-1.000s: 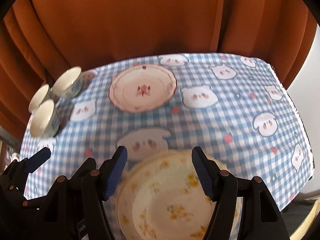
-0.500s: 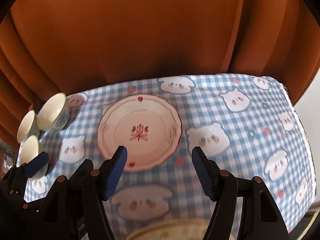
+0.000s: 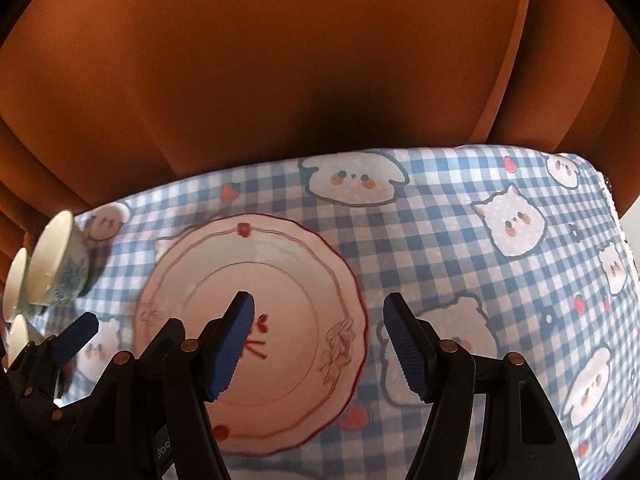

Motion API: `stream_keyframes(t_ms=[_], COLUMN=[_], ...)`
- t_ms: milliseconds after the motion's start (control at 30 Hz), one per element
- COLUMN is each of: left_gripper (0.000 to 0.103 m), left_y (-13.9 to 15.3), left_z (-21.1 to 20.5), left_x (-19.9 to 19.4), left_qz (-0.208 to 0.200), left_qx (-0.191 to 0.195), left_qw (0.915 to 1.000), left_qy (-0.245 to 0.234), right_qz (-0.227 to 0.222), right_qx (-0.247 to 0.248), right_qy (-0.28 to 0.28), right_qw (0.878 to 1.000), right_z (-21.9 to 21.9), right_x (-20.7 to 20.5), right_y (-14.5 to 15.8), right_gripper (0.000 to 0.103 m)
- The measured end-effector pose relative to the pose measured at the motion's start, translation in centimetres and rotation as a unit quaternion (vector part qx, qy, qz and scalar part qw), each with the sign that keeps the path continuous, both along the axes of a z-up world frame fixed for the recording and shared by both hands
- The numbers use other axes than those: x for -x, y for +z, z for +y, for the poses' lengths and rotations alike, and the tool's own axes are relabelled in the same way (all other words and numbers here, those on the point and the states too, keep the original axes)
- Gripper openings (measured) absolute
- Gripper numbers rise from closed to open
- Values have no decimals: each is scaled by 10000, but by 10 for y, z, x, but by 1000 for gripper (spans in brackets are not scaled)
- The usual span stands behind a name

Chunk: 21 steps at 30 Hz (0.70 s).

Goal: Organize plates and bowls
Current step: 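Move both tools to the small red-rimmed plate and grasp its rim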

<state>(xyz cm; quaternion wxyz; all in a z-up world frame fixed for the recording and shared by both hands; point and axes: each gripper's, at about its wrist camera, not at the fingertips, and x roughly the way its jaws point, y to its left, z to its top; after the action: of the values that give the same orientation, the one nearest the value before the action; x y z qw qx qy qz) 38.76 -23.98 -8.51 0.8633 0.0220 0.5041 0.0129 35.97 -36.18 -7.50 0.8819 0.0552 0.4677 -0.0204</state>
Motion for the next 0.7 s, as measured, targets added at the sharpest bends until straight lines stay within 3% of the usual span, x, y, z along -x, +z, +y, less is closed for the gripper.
stream_keyframes(t_ms=[267,400,467,700], left_gripper=[85,81,75,75], left_y=[-23,-28,-28,-26], left_z=[-7,-8,-9,-9], left_x=[-18,-21,-22,-7], left_qz=[200,253,283,361], left_qx=[102,139,228,114], left_qw=[9997,9996,9993,9991], left_qy=[14,-29,-90,-216], right_qz=[173,301,287,402], right_qx=[-69,-196,-197,-214], right_qy=[21,167,177,185], right_qw=[9998,9992,9992,9988], right_z=[-11,-9,-10,-9], right_x=[-23,-31,-33,-26], right_y=[-25,-34,-34,-33], right_gripper=[70,52,52,51])
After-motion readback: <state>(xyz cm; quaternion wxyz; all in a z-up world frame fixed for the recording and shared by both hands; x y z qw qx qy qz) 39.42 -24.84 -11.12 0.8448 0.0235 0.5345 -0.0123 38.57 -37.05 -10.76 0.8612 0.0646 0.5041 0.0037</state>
